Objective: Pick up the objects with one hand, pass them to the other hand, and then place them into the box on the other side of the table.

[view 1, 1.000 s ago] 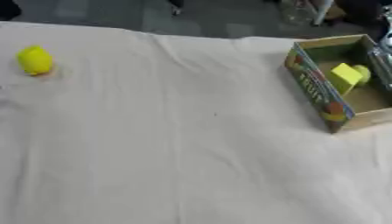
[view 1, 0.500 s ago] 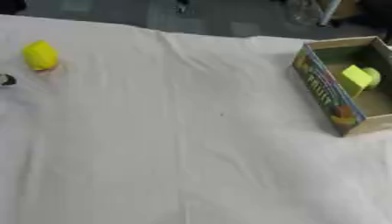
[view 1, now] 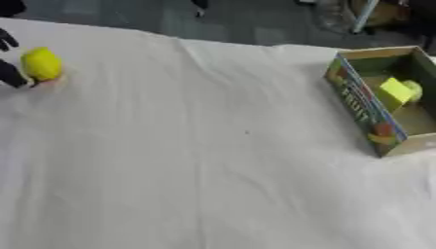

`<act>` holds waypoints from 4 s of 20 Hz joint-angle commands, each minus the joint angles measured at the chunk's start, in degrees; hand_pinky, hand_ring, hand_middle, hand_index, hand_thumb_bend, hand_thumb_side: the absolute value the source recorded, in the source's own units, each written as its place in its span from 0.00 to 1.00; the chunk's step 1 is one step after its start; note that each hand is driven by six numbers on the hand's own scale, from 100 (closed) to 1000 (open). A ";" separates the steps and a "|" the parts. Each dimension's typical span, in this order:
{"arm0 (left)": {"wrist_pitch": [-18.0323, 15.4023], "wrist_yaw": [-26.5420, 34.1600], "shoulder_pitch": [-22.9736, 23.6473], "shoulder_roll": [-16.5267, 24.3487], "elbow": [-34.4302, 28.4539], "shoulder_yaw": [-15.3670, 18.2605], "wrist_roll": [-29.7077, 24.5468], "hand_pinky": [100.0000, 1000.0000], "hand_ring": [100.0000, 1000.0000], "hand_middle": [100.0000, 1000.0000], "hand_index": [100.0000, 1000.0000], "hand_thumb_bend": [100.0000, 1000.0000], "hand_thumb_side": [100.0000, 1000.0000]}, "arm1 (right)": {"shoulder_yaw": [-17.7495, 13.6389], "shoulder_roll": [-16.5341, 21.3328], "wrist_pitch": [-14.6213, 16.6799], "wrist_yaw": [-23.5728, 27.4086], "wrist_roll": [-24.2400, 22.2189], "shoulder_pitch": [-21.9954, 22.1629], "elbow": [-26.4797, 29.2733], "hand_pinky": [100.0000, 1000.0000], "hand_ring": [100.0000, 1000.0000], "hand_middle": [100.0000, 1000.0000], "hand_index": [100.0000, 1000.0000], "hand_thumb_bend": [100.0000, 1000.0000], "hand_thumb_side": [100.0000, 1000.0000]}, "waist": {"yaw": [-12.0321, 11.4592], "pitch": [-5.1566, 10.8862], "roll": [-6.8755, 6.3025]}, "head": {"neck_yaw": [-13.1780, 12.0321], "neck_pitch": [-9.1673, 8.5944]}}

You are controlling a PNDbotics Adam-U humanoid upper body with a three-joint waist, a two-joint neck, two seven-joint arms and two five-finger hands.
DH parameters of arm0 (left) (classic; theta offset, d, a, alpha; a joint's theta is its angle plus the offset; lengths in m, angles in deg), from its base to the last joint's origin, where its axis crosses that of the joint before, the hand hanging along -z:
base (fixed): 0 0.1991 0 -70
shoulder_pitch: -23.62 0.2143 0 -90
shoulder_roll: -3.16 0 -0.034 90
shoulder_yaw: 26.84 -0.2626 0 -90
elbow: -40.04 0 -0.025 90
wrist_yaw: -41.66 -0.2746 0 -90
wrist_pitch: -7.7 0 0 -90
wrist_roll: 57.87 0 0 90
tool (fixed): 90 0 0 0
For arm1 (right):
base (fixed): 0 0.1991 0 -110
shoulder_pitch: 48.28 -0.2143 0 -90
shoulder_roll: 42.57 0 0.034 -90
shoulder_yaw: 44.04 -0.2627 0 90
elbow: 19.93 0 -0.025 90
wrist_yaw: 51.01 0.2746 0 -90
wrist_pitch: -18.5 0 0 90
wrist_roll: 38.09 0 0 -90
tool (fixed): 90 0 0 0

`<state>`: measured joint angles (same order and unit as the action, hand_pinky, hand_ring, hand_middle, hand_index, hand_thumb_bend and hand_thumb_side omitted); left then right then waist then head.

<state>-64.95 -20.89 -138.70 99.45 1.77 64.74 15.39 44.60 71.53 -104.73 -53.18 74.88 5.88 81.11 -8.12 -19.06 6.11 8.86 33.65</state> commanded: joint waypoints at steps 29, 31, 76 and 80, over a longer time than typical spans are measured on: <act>-0.39 1.93 0.14 -0.79 0.75 0.00 2.82 0.51 0.59 0.55 0.67 0.05 0.00 | 0.18 0.37 0.50 -0.11 -1.03 -0.83 0.10 0.74 0.73 0.74 0.78 0.00 0.37 | 0.86 0.23 0.42 | 2.07 0.67; -0.08 1.65 0.24 -0.97 0.76 0.07 4.21 0.47 0.56 0.52 0.64 0.02 0.00 | 0.17 0.29 0.51 -0.07 -1.10 -0.77 0.03 0.74 0.73 0.74 0.77 0.00 0.37 | 0.90 0.30 0.44 | 2.07 0.80; -8.20 35.46 12.99 7.56 -45.42 -15.10 5.22 0.23 0.43 0.42 0.52 0.00 0.00 | 0.87 0.27 2.01 -0.54 -2.34 1.06 -0.22 0.74 0.73 0.74 0.77 0.00 0.37 | -3.84 6.67 -3.45 | 9.96 6.21; -7.09 38.39 15.20 8.59 -48.82 -15.05 5.26 0.22 0.43 0.42 0.51 0.00 0.00 | 0.96 0.16 2.07 -0.58 -2.50 0.98 0.06 0.74 0.73 0.74 0.77 0.00 0.37 | -4.04 7.07 -3.51 | 11.57 6.98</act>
<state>-72.49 16.38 -122.72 106.06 -45.09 49.40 20.55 46.00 70.20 -102.77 -53.32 72.55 7.51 80.37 -12.13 -14.53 3.60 19.82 40.27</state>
